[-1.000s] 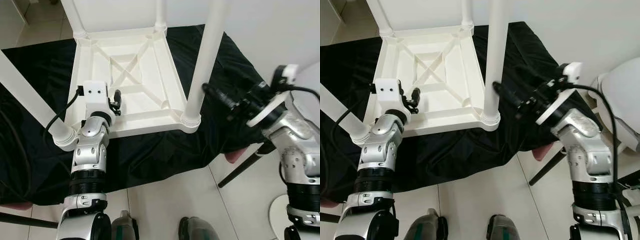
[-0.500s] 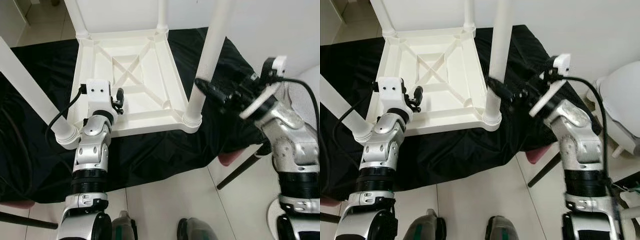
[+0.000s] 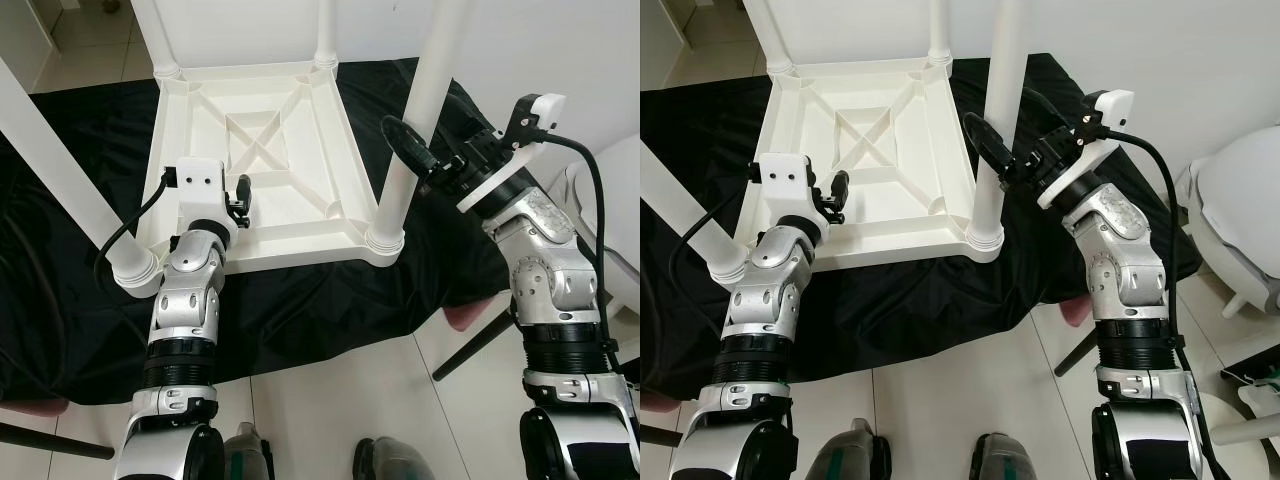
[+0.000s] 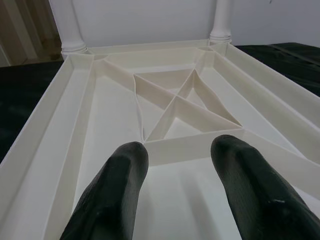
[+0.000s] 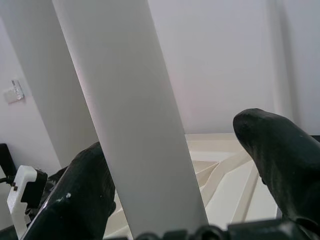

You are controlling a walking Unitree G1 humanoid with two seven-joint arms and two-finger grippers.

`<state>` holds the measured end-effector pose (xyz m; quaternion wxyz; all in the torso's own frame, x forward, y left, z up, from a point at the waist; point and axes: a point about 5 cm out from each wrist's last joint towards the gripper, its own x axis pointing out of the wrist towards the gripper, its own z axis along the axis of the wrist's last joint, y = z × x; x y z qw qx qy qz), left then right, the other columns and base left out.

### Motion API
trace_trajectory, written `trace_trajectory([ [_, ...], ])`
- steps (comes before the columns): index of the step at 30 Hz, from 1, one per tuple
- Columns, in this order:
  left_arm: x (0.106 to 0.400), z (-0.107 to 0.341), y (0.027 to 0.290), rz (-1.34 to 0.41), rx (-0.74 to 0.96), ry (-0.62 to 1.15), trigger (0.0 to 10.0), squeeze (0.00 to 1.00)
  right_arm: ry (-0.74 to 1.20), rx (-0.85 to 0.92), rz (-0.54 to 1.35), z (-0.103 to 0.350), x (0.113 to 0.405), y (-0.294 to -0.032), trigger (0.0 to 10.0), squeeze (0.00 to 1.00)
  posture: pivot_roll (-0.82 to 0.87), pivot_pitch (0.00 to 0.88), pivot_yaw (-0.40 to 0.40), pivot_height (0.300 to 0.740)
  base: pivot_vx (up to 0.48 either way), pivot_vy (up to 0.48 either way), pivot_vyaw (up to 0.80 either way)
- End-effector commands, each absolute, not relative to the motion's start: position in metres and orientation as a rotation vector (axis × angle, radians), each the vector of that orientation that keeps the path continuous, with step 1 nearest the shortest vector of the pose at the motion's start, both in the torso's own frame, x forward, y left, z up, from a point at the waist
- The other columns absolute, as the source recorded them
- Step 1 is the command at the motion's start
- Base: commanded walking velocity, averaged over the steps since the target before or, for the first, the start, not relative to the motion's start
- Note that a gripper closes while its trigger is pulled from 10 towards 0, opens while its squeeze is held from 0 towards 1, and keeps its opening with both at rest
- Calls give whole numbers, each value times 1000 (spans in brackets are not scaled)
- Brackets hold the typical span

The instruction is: Building children table

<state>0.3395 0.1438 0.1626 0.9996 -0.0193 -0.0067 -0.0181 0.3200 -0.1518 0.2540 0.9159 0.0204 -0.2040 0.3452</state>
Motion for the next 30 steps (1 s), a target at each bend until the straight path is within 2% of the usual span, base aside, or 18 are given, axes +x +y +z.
trace_trajectory([
  [1,341,163,148,60,-40,-13,10000,0,-439,29,716,258,322,-147,10000,0,-61,6,9,740,0,0,0],
  [4,342,164,149,69,-43,-18,10000,0,-467,38,733,266,328,-135,10000,0,-54,11,3,740,0,0,0],
  [20,336,160,154,100,-42,-10,10000,0,-408,41,713,251,333,-126,10000,0,-31,25,-6,740,0,0,0],
  [30,326,146,153,124,-60,42,10000,0,-198,-59,640,206,331,-126,10000,0,-36,34,-4,740,0,0,0],
])
